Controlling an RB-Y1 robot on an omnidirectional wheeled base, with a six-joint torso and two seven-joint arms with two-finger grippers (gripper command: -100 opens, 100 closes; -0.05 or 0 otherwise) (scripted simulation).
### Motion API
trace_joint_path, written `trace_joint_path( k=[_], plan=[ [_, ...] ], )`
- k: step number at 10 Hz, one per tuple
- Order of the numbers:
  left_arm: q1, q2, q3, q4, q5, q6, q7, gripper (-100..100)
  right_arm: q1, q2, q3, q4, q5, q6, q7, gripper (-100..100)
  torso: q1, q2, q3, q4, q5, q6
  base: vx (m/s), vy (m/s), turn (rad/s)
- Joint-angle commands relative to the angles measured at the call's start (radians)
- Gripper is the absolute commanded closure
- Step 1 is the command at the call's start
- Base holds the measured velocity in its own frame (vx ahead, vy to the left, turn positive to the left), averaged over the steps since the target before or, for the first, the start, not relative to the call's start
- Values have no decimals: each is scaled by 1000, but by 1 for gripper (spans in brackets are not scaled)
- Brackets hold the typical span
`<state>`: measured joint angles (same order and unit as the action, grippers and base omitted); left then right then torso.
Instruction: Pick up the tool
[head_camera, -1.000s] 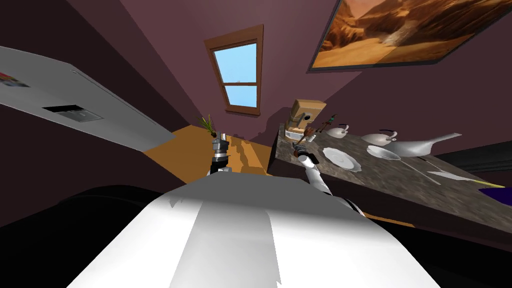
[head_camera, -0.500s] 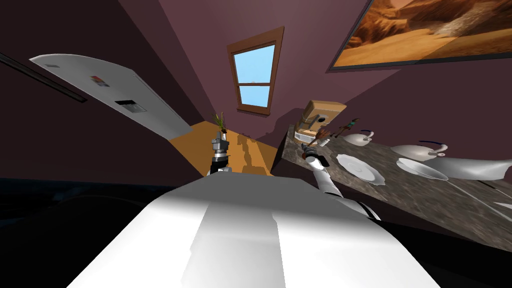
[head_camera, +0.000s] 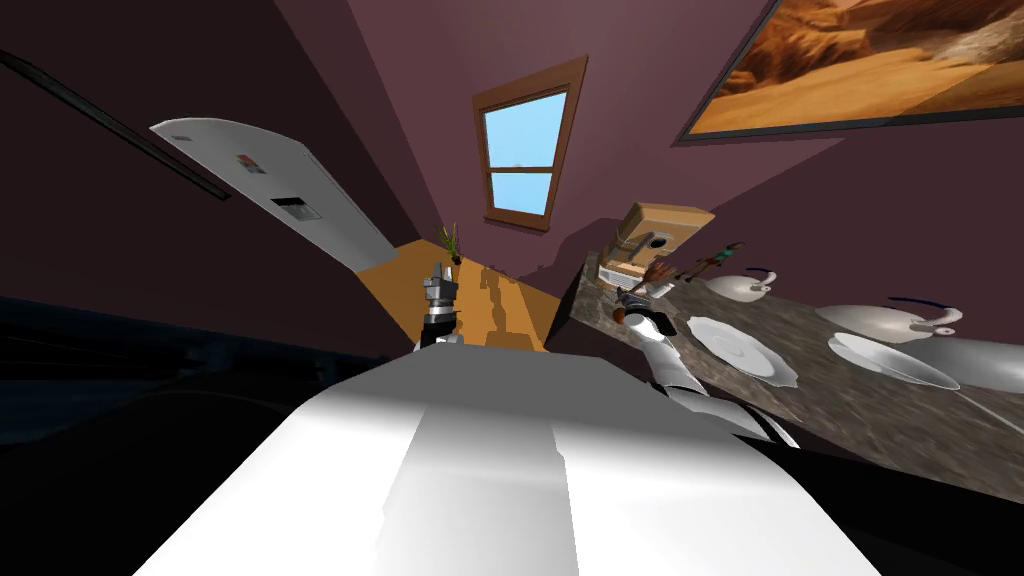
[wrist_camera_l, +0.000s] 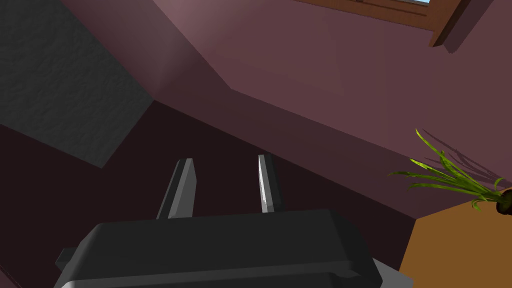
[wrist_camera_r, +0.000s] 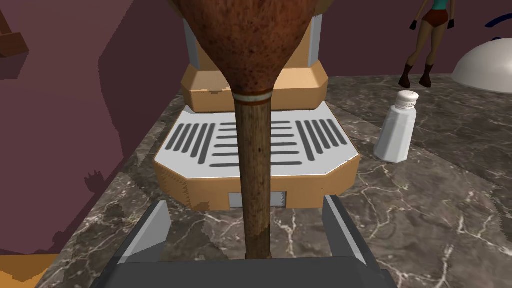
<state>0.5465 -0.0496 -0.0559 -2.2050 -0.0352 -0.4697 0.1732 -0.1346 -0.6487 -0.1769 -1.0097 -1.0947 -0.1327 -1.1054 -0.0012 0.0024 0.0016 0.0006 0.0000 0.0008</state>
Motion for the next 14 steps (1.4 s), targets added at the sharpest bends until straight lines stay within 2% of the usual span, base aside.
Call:
trace_joint_path(
  k=[1, 2, 3, 4, 8, 9, 10, 11, 12, 14],
  plan=[
    [0, 0, 0, 0, 0, 0, 0, 0, -12, -50, -18, 50, -27, -33, -28, -100, 0, 0, 0, 0, 0, 0, -72, 49, 392],
    [0, 0, 0, 0, 0, 0, 0, 0, -12, -60, -18, 69, -27, -33, -28, -100, 2, 1, 1, 0, 0, -2, -64, 45, 246],
    [0, 0, 0, 0, 0, 0, 0, 0, -3, -50, -6, 54, -24, -43, -37, -100, 2, 2, 1, 0, 0, 0, -21, 16, 7],
    [0, 0, 0, 0, 0, 0, 0, 0, 0, -50, -11, 51, -25, -41, -32, 100, 0, 0, 0, 0, 0, 0, 0, 0, 0],
    [0, 0, 0, 0, 0, 0, 0, 0, -1, -49, -10, 52, -25, -42, -32, 100, -1, -3, -2, -1, 0, 0, -1, 0, 0],
    [0, 0, 0, 0, 0, 0, 0, 0, -1, -49, -10, 52, -25, -42, -32, 0, -1, -2, -1, -1, 0, 0, 0, 0, 0],
    [0, 0, 0, 0, 0, 0, 0, 0, -4, 1, -13, 7, 1, 5, 7, 100, -1, -2, -1, 0, 0, 0, 65, -56, -311],
    [0, 0, 0, 0, 0, 0, 0, 0, -4, 3, -13, 7, 1, 5, 7, 100, -4, -5, -3, -2, -2, 2, 86, -54, -344],
    [0, 0, 0, 0, 0, 0, 0, 0, 3, 47, -8, -31, 29, 39, 42, 100, -7, -6, -4, -4, -3, 5, 97, -64, -385],
    [0, 0, 0, 0, 0, 0, 0, 0, 3, 55, -1, -45, 29, 44, 33, 100, -14, -7, -7, -8, -9, 8, 54, -26, -137]
  ],
)
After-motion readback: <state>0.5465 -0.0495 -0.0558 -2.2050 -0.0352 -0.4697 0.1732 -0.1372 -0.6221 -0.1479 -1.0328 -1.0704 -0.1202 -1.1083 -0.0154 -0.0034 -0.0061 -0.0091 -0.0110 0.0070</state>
